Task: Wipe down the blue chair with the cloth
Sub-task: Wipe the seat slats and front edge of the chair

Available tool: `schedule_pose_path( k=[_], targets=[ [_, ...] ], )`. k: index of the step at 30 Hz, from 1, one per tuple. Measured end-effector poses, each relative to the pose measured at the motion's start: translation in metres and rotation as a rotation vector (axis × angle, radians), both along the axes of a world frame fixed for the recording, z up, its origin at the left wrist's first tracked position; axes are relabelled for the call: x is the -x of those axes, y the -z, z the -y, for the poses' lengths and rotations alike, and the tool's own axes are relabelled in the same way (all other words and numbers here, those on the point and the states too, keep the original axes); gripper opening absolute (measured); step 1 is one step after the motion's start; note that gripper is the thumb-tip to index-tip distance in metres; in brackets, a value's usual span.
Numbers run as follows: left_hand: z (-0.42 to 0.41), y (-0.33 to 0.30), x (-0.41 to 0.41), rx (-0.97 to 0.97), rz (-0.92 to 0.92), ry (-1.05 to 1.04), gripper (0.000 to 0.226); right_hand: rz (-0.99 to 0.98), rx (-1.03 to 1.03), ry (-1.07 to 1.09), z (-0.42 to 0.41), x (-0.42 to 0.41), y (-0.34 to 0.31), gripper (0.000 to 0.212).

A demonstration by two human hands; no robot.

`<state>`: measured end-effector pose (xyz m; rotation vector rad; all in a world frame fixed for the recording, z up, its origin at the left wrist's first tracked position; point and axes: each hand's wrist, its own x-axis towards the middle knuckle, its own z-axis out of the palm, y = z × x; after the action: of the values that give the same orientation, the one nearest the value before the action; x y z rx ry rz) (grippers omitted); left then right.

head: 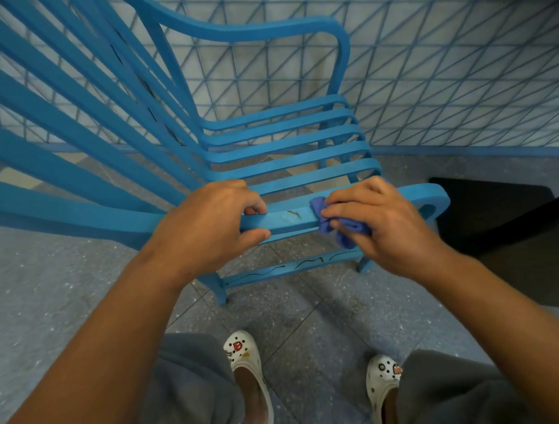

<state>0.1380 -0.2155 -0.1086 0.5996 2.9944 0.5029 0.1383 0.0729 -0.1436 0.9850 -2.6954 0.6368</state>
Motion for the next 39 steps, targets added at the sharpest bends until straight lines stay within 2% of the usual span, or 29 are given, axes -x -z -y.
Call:
schedule_pose_path(
  k=[5,8,12,18,22,27,30,32,34,37,39],
  targets=[
    [0.0,-0.004,0.0,-0.006,0.021,-0.003,0.032,-0.026,0.069,0.161,0.018,-0.005,0.008,0.028],
    [0.0,-0.008,0.001,0.007,0.05,0.016,0.035,-0.04,0.083,0.07,0.048,-0.015,0.013,0.025],
    [0.01,-0.015,-0.001,0.035,0.074,-0.009,0.036,-0.02,0.025,-0.047,0.032,-0.004,0.004,0.027],
    [0.024,-0.017,-0.004,0.051,0.031,-0.061,0.032,-0.023,0.068,0.101,0.014,0.003,0.001,0.011],
    [0.022,-0.022,-0.003,0.061,0.067,-0.044,0.035,-0.051,0.054,0.096,0.062,-0.015,0.012,0.027],
    [0.025,-0.028,-0.003,0.043,0.116,-0.05,0.037,-0.053,0.048,-0.01,0.099,-0.024,0.019,0.041],
    [0.027,-0.03,-0.004,0.015,0.132,-0.067,0.039,-0.036,0.033,-0.026,0.086,-0.019,0.012,0.044],
    [0.028,-0.031,-0.006,0.012,0.138,-0.063,0.039,0.041,0.049,-0.022,0.068,-0.017,0.006,0.039],
    [0.029,-0.032,-0.006,0.008,0.141,-0.054,0.039,0.131,0.048,0.059,0.044,-0.014,-0.003,0.036],
    [0.029,-0.031,-0.006,0.005,0.139,-0.048,0.036,0.169,-0.102,0.215,0.006,-0.004,-0.011,0.043],
    [0.029,-0.03,-0.005,0.002,0.14,-0.05,0.032,0.199,-0.123,0.256,-0.004,0.0,-0.013,0.039]
  ],
)
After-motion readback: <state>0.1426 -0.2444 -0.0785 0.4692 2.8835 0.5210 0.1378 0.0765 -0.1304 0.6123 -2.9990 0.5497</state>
